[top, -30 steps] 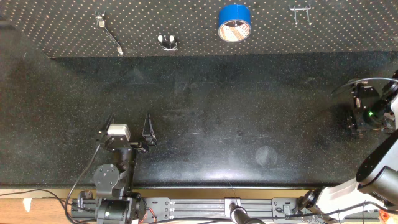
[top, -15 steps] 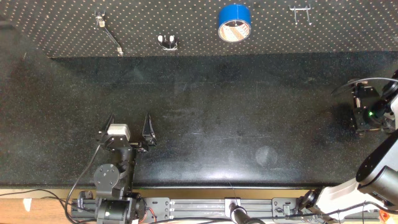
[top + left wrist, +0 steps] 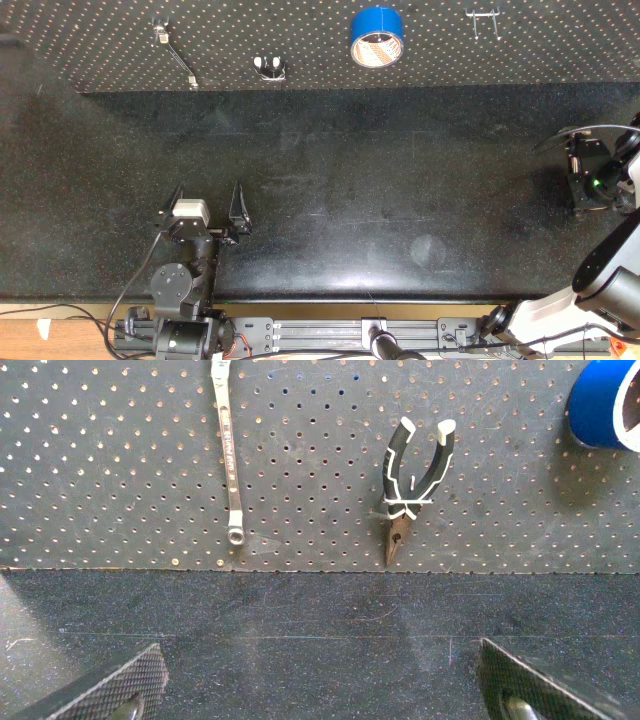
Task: Place Tools Onto Pegboard
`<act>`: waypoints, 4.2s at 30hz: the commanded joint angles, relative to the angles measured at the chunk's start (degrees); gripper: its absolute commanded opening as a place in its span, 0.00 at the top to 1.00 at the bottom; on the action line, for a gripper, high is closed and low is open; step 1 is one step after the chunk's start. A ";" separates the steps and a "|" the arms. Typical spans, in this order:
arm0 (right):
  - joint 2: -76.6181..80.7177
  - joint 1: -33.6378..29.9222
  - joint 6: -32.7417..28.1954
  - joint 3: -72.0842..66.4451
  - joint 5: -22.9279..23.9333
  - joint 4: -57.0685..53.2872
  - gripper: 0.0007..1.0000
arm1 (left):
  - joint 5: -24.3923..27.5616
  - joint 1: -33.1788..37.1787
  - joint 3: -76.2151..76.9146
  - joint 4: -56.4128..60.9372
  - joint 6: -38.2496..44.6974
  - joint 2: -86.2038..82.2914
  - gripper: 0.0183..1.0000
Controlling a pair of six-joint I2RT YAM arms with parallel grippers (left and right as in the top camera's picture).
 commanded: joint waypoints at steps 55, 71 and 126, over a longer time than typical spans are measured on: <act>-28.28 31.54 34.67 -0.26 -17.11 21.55 0.93 | -0.87 -0.17 -0.09 -0.31 0.52 -0.48 0.00; -19.04 31.54 34.60 -0.28 -16.96 19.98 0.07 | -0.87 -0.17 -0.09 -0.31 0.52 -0.48 0.00; -102.18 38.03 45.55 -63.95 -13.75 49.88 0.02 | -0.87 -0.17 -0.09 -0.31 0.52 -0.48 0.00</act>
